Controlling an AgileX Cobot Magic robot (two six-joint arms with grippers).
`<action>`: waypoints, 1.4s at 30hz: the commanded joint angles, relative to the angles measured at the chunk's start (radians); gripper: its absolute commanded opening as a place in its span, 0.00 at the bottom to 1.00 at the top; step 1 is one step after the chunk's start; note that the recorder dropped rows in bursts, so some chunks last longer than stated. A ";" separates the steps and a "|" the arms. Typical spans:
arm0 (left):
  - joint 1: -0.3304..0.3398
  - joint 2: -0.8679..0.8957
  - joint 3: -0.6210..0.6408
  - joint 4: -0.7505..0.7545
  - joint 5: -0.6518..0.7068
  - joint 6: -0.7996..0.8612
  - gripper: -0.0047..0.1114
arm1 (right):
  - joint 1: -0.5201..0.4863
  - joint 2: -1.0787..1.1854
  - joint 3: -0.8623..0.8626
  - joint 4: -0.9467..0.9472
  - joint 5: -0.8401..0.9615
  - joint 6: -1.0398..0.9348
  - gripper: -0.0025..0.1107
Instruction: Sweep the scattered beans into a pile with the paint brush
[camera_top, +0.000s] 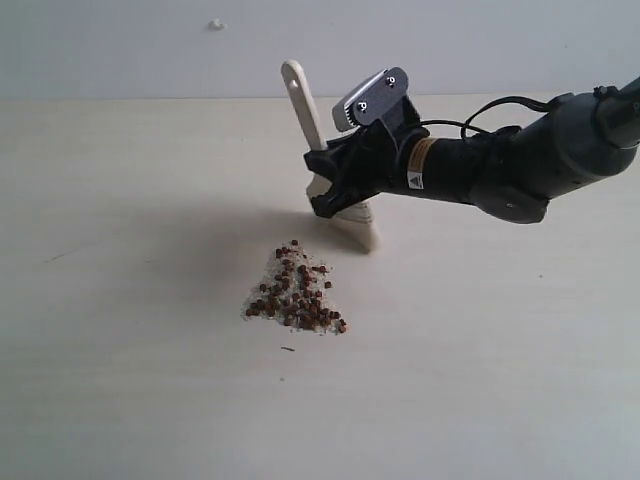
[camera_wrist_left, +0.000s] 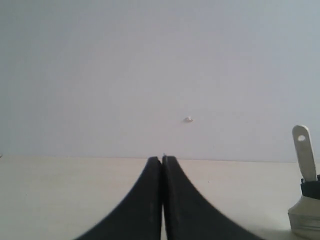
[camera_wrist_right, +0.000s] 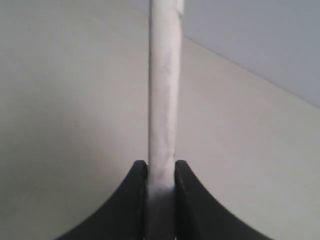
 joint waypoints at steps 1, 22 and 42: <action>-0.006 -0.005 0.002 -0.005 0.003 -0.003 0.04 | -0.004 0.004 -0.006 -0.215 -0.094 0.229 0.02; -0.006 -0.005 0.002 -0.005 0.003 -0.003 0.04 | -0.006 -0.074 -0.013 -0.116 -0.201 -0.264 0.02; -0.006 -0.005 0.002 -0.005 0.003 -0.003 0.04 | -0.006 0.203 -0.366 -0.810 -0.446 0.209 0.02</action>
